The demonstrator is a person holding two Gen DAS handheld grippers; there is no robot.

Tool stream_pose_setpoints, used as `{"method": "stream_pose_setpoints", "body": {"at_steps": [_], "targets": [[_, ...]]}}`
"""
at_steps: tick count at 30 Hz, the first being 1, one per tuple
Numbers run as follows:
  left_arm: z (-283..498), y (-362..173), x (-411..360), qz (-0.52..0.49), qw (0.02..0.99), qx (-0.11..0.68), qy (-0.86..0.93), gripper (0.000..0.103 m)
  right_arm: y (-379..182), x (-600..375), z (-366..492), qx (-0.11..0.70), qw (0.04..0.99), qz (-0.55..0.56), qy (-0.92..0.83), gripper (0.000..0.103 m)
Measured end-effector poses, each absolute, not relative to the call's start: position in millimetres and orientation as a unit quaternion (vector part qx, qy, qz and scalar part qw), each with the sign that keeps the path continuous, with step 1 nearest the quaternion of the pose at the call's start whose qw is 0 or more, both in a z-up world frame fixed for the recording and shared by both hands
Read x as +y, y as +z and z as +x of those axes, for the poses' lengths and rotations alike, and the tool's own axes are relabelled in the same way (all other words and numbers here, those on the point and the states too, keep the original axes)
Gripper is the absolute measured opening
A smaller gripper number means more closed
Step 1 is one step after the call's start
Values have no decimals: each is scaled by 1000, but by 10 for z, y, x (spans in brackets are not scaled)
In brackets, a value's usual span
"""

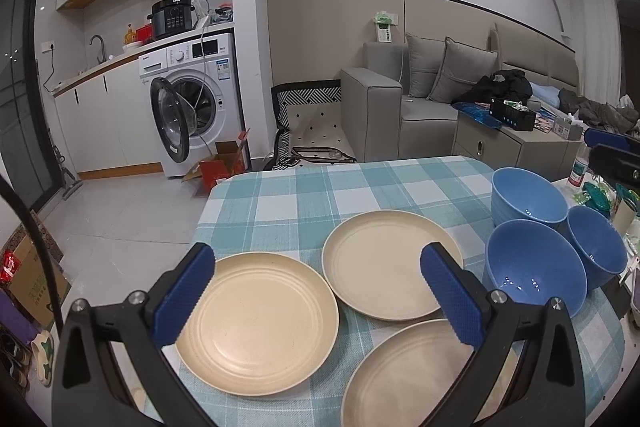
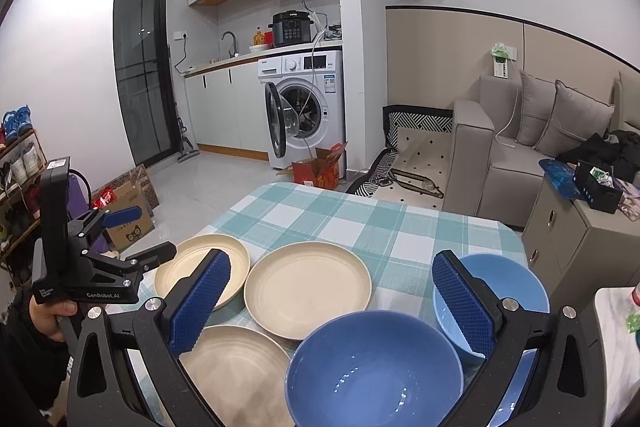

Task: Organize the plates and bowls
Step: 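Lower both open grippers toward the rims of the cream plates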

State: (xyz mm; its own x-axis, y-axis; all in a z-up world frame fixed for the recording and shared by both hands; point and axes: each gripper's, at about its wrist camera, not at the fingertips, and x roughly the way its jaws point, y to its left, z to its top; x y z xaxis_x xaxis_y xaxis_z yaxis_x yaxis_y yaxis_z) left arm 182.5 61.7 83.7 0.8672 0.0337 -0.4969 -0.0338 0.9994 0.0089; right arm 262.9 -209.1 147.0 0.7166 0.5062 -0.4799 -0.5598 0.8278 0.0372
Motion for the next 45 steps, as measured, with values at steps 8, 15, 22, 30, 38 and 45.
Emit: {"method": "stream_pose_setpoints", "body": {"at_steps": [8, 15, 22, 30, 38, 45], "targets": [[2008, 830, 646, -7, 963, 270, 10, 103, 1401, -1969, 2880, 269, 918, -62, 285, 103], [2156, 752, 656, -6, 959, 283, 11, 103, 1307, -1866, 3109, 293, 910, -63, 287, 103], [2311, 667, 645, -4, 955, 298, 9, 103, 1189, -1790, 3315, 318, 902, -65, 286, 103], [2476, 590, 644, 0, 951, 311, 7, 103, 1071, -1737, 3550, 347, 895, -63, 274, 103], [2625, 471, 632, 6, 945, 327, 1, 103, 930, -1695, 3747, 376, 887, -64, 262, 103], [2759, 404, 619, 11, 942, 337, -2, 103, 799, -1605, 3911, 405, 876, -64, 253, 103]]}}
